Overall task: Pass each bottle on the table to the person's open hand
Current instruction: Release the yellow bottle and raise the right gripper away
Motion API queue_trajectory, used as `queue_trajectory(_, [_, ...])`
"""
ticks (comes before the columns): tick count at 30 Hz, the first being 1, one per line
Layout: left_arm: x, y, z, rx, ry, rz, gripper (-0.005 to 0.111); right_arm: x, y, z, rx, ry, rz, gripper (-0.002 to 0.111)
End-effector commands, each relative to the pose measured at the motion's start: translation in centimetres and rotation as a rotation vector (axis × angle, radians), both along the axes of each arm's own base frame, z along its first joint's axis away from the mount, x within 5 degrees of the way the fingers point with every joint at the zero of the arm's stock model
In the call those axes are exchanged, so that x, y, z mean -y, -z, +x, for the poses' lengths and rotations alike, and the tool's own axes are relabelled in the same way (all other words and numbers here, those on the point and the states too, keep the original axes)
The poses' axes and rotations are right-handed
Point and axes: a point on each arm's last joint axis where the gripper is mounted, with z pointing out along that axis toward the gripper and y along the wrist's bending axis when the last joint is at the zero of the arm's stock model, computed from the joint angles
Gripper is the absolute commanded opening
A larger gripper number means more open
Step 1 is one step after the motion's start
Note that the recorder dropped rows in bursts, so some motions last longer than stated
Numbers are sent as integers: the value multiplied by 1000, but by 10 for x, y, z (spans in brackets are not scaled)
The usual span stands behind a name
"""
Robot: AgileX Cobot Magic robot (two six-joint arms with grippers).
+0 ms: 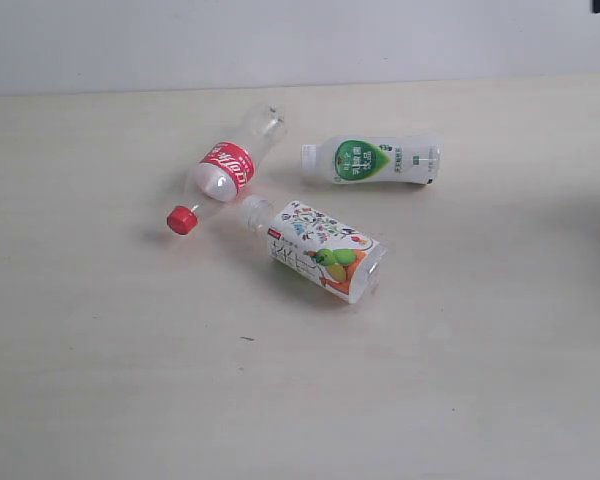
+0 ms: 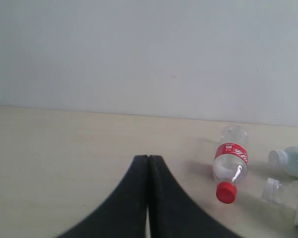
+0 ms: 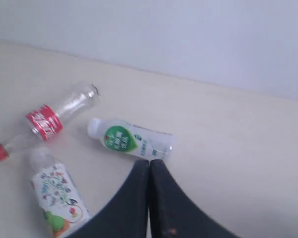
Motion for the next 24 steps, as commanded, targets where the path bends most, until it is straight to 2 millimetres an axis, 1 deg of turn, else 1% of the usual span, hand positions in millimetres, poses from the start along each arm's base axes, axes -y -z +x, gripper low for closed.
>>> queue_trajectory(1, [0,0,-1,9,0,-2,0,11,15,-45,123,-2,153,0])
queue_trajectory(2, [0,0,-1,9,0,-2,0,15,22,-57,161,1,179,0])
queue_trajectory(6, [0,0,-1,9,0,-2,0,25,68,-80,265,34,276,0])
queue_trajectory(8, [0,0,-1,9,0,-2,0,29,94,-86,317,54,312,0])
queue_trajectory(11, [0,0,-1,9,0,-2,0,34,122,-94,381,72,327,0])
queue_trajectory(13, [0,0,-1,9,0,-2,0,36,137,-98,406,80,332,0])
queue_trajectory(16, [0,0,-1,9,0,-2,0,38,151,-103,411,78,315,0])
queue_trajectory(18, [0,0,-1,9,0,-2,0,38,159,-105,395,57,254,0])
queue_trajectory(20, [0,0,-1,9,0,-2,0,38,161,-106,375,48,229,0])
queue_trajectory(24, [0,0,-1,9,0,-2,0,38,163,-107,361,49,233,0])
